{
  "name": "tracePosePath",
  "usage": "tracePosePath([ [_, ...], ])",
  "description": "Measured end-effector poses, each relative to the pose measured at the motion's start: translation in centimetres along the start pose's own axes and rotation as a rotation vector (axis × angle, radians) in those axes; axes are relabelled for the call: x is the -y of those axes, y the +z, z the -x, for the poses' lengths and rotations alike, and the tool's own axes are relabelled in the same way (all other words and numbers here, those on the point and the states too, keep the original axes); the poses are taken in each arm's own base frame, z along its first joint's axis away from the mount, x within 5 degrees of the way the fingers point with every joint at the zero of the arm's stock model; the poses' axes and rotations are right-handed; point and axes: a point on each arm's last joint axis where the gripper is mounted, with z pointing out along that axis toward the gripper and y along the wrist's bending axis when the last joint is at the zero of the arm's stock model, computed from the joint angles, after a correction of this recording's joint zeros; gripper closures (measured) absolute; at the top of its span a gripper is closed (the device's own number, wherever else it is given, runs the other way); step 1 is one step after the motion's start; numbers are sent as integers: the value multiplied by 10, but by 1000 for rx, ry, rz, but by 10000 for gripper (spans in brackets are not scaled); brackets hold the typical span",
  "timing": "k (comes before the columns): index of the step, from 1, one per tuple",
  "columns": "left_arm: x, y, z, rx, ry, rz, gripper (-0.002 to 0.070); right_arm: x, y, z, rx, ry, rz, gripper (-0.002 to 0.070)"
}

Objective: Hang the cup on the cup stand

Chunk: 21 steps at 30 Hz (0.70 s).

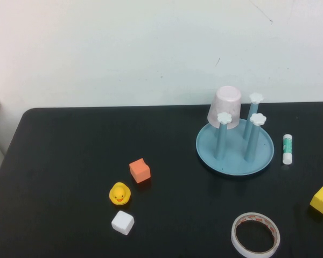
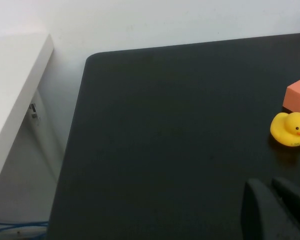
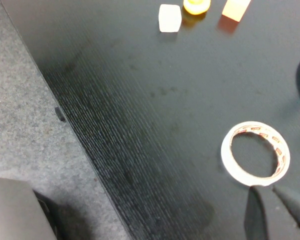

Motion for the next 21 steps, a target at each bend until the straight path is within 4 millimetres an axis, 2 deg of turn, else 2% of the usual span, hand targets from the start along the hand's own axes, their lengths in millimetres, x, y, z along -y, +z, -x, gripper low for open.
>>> tracePosePath([
  [3,0,0,0,0,0,0,676,2,-3,-2,18,-27,-17,678],
  [7,0,0,0,0,4,1,676,11,-1,-10,78,-7,-134,678],
  [14,0,0,0,1,6,1,676,32,14,-46,176,122,-524,678],
  [19,0,0,0,1,6,1,676,32,4,-77,185,242,-787,678],
  [21,0,0,0,1,6,1,676,30,0,-81,208,268,-843,678],
])
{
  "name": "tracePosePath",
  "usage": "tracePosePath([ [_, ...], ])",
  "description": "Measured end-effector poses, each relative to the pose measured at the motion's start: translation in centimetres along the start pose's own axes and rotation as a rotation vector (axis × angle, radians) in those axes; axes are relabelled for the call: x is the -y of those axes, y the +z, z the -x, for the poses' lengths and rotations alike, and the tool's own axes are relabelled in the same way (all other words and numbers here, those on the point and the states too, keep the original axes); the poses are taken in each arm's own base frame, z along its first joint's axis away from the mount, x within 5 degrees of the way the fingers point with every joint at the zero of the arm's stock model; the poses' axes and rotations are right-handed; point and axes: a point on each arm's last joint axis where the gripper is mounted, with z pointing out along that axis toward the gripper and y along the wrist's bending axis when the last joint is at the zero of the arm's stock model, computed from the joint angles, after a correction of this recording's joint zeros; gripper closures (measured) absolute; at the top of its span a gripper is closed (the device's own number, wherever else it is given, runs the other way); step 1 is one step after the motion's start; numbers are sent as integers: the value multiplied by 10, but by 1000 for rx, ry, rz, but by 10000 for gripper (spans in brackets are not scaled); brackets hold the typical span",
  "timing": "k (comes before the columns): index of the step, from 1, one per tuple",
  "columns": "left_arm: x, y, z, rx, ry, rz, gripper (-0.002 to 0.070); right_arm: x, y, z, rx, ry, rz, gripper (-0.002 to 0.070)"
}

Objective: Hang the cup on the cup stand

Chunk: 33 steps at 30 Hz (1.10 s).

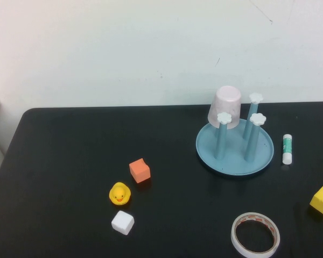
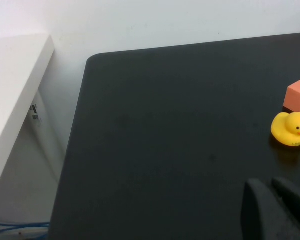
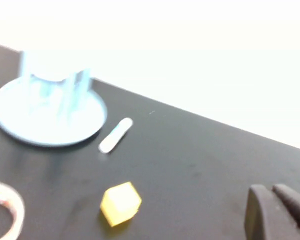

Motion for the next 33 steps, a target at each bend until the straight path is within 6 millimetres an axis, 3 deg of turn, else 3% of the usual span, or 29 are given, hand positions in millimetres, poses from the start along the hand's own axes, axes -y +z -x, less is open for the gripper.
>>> tracePosePath([
  [6,0,0,0,0,0,0,676,3,-8,0,50,32,-57,678],
  [16,0,0,0,0,0,0,676,-8,-8,2,89,159,57,678],
  [21,0,0,0,0,0,0,676,-16,4,-18,56,164,71,678],
  [27,0,0,0,0,0,0,676,-28,19,-56,9,207,50,678],
  [33,0,0,0,0,0,0,676,-29,19,-62,-19,217,43,678],
])
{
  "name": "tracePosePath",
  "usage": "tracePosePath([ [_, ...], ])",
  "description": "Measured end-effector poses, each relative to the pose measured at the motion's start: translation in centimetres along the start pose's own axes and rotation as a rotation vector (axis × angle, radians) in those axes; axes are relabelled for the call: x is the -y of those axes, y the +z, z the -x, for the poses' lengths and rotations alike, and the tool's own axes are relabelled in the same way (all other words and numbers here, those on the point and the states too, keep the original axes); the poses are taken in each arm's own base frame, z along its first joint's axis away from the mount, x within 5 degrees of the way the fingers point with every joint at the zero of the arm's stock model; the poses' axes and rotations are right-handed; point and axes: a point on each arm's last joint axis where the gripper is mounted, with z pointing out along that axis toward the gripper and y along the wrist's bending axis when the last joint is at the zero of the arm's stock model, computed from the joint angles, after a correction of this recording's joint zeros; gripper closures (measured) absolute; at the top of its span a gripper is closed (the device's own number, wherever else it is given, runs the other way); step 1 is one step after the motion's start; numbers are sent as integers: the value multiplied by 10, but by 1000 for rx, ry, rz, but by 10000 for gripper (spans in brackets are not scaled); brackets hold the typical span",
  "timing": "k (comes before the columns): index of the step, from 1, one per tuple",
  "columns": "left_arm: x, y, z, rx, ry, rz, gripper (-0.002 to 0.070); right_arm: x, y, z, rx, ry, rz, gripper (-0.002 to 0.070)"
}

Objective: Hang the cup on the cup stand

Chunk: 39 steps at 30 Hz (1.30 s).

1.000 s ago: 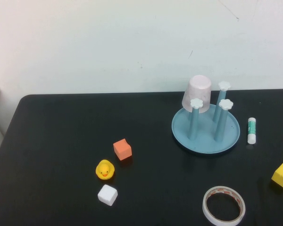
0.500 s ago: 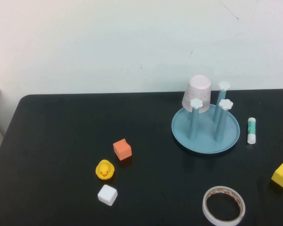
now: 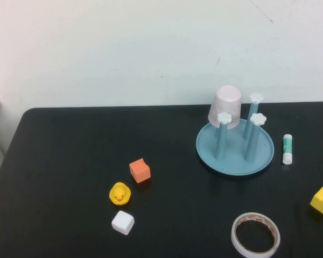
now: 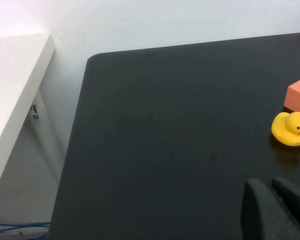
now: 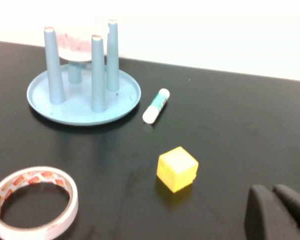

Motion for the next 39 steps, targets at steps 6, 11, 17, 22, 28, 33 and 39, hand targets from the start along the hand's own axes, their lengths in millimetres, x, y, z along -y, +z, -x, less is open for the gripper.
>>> tracePosePath([
  [6,0,0,0,0,0,0,676,1,0,-2,-36,18,-11,678],
  [11,0,0,0,0,0,0,676,2,-1,-3,-45,36,-36,678],
  [17,0,0,0,0,2,0,676,2,-1,-3,-48,38,-38,678],
  [22,0,0,0,0,4,1,676,2,-1,-3,-48,38,-38,678],
  [28,0,0,0,0,4,1,676,2,-1,-3,-48,38,-38,678],
  [33,0,0,0,0,4,1,676,2,-1,-3,-48,38,-38,678],
  [39,0,0,0,0,4,1,676,2,-1,-3,-49,38,-38,678],
])
